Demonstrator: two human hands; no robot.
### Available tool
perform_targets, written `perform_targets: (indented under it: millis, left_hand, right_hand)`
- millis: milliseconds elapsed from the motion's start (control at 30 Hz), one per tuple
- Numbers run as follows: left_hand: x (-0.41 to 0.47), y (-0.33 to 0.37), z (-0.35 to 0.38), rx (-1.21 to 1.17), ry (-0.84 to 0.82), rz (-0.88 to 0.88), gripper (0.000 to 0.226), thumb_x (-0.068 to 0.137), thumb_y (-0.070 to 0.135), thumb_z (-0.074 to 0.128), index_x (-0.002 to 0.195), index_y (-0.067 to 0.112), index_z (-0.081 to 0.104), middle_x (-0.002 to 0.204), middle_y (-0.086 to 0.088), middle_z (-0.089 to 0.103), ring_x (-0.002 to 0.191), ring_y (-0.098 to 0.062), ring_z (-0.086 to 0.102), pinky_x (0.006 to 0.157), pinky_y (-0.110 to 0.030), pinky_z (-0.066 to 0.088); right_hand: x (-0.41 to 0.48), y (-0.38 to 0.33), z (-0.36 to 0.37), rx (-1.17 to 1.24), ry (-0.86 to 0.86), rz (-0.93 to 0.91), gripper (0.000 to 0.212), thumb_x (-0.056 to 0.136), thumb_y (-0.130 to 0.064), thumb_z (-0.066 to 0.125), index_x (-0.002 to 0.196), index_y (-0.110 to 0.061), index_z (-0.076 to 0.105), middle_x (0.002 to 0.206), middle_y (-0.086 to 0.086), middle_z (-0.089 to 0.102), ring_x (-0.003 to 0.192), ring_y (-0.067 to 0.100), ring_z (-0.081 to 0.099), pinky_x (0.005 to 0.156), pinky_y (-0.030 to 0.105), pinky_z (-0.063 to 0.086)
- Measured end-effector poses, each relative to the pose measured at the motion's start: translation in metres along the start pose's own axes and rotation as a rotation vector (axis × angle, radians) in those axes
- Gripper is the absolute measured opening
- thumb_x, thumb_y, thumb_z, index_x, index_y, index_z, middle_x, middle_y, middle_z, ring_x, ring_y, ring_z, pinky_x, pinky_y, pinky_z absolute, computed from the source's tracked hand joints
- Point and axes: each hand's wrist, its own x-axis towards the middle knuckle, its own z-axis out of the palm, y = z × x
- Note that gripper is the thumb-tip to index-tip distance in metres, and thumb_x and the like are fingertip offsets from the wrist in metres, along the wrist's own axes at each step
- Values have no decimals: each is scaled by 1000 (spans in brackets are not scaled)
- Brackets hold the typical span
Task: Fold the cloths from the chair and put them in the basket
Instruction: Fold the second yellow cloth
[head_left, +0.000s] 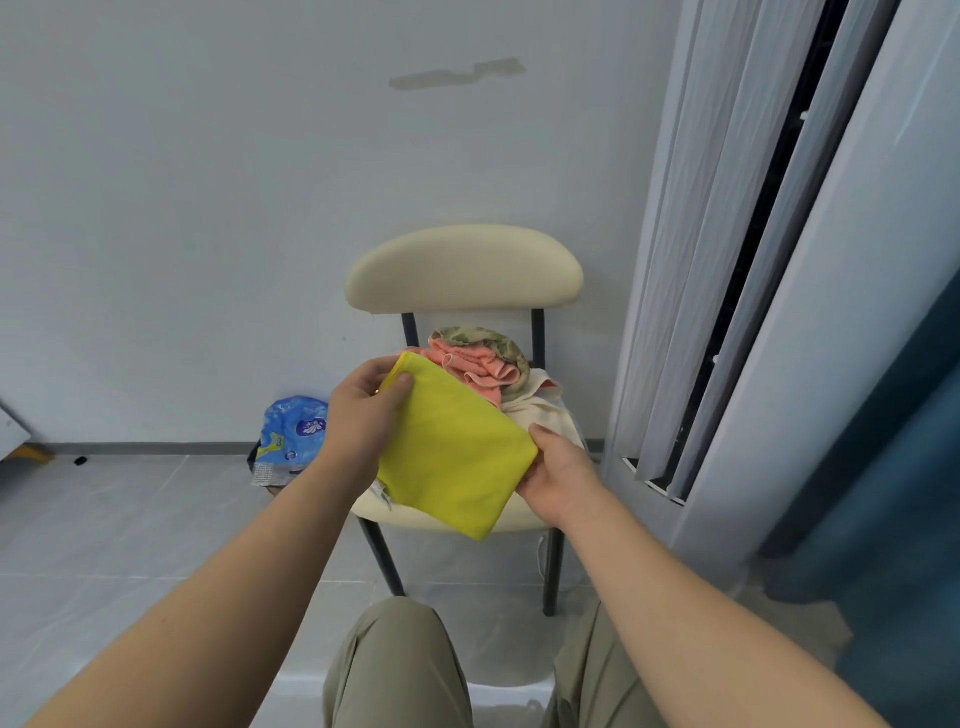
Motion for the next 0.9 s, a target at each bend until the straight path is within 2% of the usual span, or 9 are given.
perform_targets:
  millis: [67,167,267,433,533,633,733,767,900]
  left_hand:
    - [-2,0,2,1,-8,-9,17,97,28,69,112,33,73,114,9,70,111,-17,62,97,-40,50]
    - [-5,2,6,10,-5,-4,26,99,27,67,124,28,71,124,6,68,116,-17,60,102,-39,47]
    - [-6,6,9,36,5,13,25,100,27,65,124,28,70,125,6,66,116,-17,58,101,-38,46]
    - [-8,6,13,95,-4,33,27,99,29,66,125,30,71,128,6,67,119,-17,58,98,-34,45]
    - [-12,7,16,125,-5,62,20,99,28,66,117,33,71,129,7,66,120,-16,57,103,-36,45]
    - [-17,12,19,179,-20,114,17,100,26,65,105,43,65,124,9,65,120,-16,57,104,-38,45]
    - [-20,16,24,221,-19,150,18,101,26,64,111,40,65,117,11,62,117,-16,57,107,-40,46]
    - [-20,17,26,234,-25,157,19,101,26,63,115,38,67,115,12,62,115,-16,57,106,-41,46]
    - [-19,27,35,316,-68,173,31,101,29,61,131,28,67,127,6,64,121,-18,58,109,-46,46]
  right_hand:
    - [6,1,0,5,37,-90,15,105,-16,55,118,-17,60,112,14,72,97,31,69,86,51,57]
    - [9,4,0,-13,75,-118,14,104,-11,55,111,-21,62,110,15,71,93,31,68,91,51,56]
    - [12,6,1,31,97,-104,21,104,-8,52,114,-22,64,111,15,71,94,30,69,91,49,57]
    - [9,4,5,10,157,-124,24,105,-6,46,105,-21,65,110,17,69,102,35,69,96,59,54]
    - [6,5,7,-110,216,-195,31,103,-3,39,100,-20,65,113,17,68,102,36,68,90,53,58]
    - [0,1,7,-110,229,-184,29,101,-1,42,102,-19,64,108,15,67,88,32,67,83,49,59]
    - [-1,3,5,-70,215,-95,8,102,-14,57,105,-15,65,97,13,70,84,30,68,90,53,57]
    - [-1,6,4,-68,211,-68,10,102,-21,61,103,-12,64,96,13,71,85,30,70,92,55,57]
    - [1,18,0,-50,157,67,50,99,-58,53,120,-14,66,109,12,76,101,32,72,93,50,58]
